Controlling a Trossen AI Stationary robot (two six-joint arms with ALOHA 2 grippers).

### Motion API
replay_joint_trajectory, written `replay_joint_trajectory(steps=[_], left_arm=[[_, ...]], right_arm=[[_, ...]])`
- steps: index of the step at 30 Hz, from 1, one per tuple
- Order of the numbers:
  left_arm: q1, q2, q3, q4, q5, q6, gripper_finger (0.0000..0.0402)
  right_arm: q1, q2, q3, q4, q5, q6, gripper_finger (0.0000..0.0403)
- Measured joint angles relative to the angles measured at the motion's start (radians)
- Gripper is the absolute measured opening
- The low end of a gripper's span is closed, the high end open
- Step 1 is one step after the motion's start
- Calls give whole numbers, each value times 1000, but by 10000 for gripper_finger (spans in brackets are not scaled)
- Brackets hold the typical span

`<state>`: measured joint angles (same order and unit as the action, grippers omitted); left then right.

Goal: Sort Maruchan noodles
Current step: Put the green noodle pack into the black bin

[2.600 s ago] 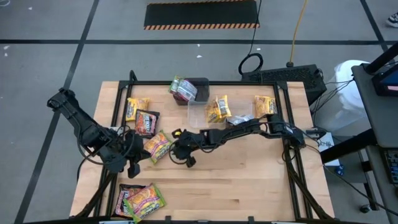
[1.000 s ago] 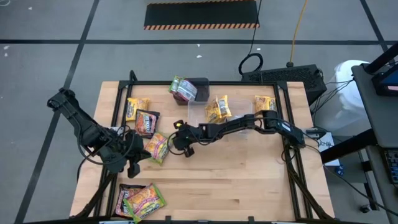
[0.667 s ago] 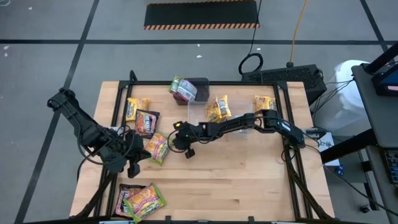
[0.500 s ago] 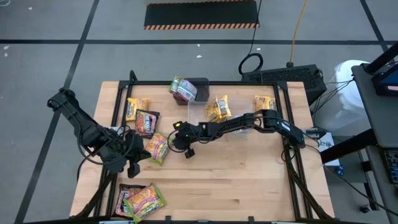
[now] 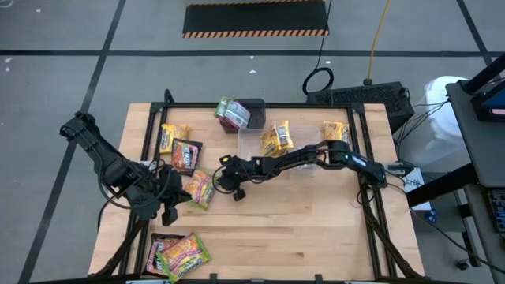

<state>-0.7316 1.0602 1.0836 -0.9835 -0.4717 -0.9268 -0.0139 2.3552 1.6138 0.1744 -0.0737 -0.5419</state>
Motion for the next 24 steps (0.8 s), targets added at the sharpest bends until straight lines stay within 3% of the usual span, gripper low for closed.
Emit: replay_joint_trajectory(steps=[9,16,24], left_arm=[[0,0,0,1,1,1,37],[0,0,0,1,2,2,37],[0,0,0,1,2,0,37]], right_arm=[[-11,3,-2,32,-4,5,66],[-22,3,-2,36,-3,6,6],[-24,3,-2,32,-4,6,1]])
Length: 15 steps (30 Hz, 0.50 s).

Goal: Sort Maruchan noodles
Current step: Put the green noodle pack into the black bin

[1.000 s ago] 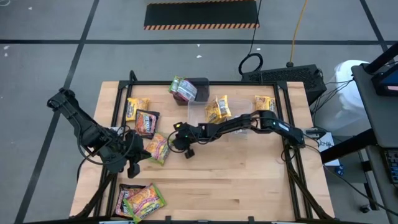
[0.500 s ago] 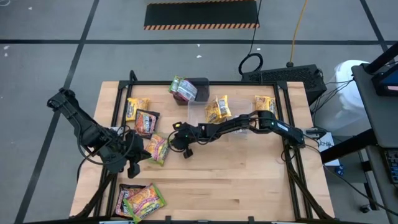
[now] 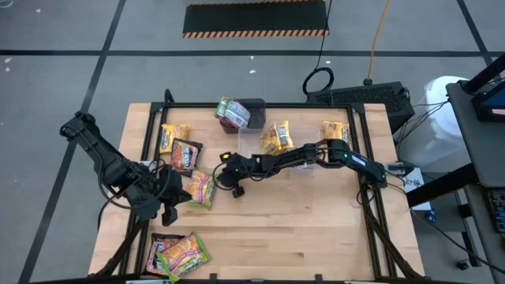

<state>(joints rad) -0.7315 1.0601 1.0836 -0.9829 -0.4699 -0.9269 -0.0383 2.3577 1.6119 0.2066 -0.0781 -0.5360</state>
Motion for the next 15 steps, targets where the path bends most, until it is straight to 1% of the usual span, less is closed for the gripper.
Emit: replay_joint_trajectory(steps=[5,15], left_arm=[[0,0,0,0,0,-53,37],[1,0,0,-6,-3,-47,37]], right_arm=[[6,-12,0,-13,0,-3,0],[50,-71,-1,-131,2,-68,0]])
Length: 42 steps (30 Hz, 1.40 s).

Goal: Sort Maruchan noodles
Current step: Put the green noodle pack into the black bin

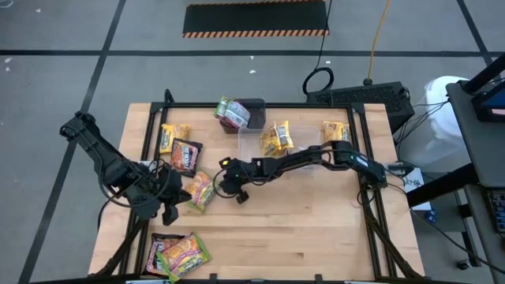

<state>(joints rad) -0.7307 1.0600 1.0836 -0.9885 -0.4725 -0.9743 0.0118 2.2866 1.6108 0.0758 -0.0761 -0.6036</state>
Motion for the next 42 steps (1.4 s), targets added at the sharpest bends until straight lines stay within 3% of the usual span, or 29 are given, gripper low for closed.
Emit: replay_joint_trajectory(steps=[7,24,37,42], left_arm=[[0,0,0,2,0,-3,37],[0,0,0,2,55,48,37],[0,0,0,-4,55,55,37],[0,0,0,-3,55,55,37]], right_arm=[[26,-46,0,-48,53,-50,0],[28,-90,2,-87,55,-53,0],[29,-220,0,-137,58,-87,0],[30,-247,1,-140,108,-114,0]])
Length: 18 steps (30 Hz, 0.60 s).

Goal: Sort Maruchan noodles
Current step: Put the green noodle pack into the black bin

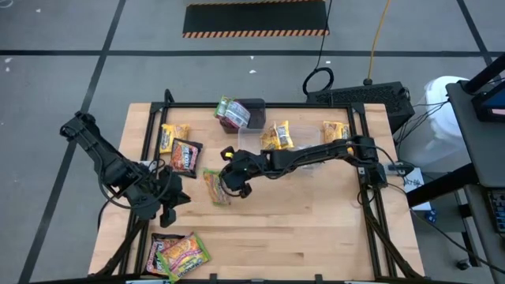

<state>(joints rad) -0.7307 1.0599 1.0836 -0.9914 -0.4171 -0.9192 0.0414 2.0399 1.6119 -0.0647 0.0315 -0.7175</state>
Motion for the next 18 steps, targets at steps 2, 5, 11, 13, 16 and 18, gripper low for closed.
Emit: replay_joint_trajectory(steps=[2,5,11,13,16,18], left_arm=[[0,0,0,0,0,0,37],[0,0,0,0,0,0,37],[0,0,0,0,0,0,37],[0,0,0,0,0,0,37],[0,0,0,0,0,0,37],[0,0,0,0,0,0,37]], right_arm=[[-2,-6,0,-7,1,-3,0],[-3,-15,0,-11,20,-4,0],[-9,-32,0,-20,77,-32,0],[-16,-35,0,-15,76,-32,0],[-25,-42,0,-22,77,-31,0],[-32,-47,0,-19,77,-32,0]])
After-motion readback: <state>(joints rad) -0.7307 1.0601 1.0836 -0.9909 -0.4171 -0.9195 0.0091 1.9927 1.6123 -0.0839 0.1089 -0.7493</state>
